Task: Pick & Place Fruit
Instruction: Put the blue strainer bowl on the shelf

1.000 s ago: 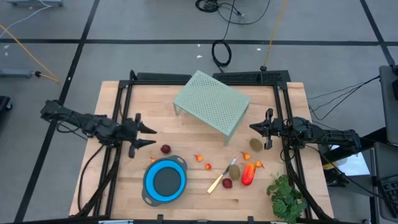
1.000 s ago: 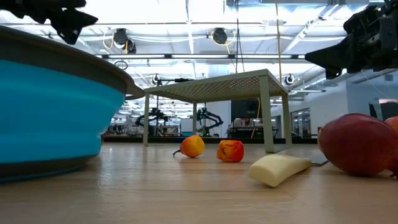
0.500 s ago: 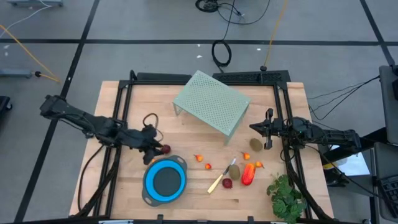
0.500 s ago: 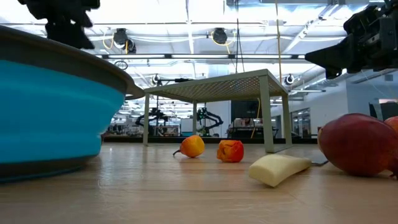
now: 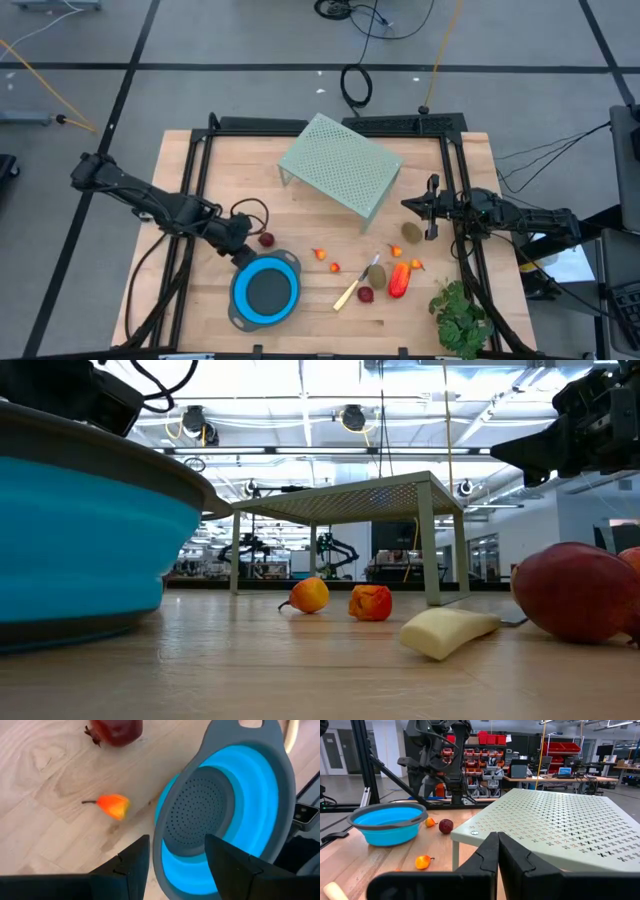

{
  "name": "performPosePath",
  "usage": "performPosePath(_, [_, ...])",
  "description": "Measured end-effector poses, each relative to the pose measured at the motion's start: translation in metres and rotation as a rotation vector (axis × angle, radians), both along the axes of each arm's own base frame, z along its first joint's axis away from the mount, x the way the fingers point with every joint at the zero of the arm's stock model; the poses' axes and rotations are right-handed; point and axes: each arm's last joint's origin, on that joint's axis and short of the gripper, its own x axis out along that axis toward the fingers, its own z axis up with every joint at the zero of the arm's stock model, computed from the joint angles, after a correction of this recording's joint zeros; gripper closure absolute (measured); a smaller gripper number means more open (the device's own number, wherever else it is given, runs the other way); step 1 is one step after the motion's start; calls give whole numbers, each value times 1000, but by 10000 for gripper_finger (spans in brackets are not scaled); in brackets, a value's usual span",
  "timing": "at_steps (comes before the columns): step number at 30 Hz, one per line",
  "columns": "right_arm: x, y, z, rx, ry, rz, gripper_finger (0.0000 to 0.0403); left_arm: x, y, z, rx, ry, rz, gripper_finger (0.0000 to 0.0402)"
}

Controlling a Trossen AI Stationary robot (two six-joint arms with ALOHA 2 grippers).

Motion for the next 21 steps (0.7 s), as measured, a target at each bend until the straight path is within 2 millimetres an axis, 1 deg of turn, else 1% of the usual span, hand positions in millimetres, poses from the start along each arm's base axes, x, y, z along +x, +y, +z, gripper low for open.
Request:
performPosePath(6, [0,0,0,0,0,0,403,1,0,1,12,-26,-25,211])
performPosePath(12, [0,0,0,0,-1,0,403,5,-1,3,40,-94,-106,211])
performPosePath(18, [0,0,0,0,0,0,403,4,-2,3,49,-99,-125,211])
performPosePath(21, [0,0,0,0,0,0,403,4,-4,3,72,-122,-183,211])
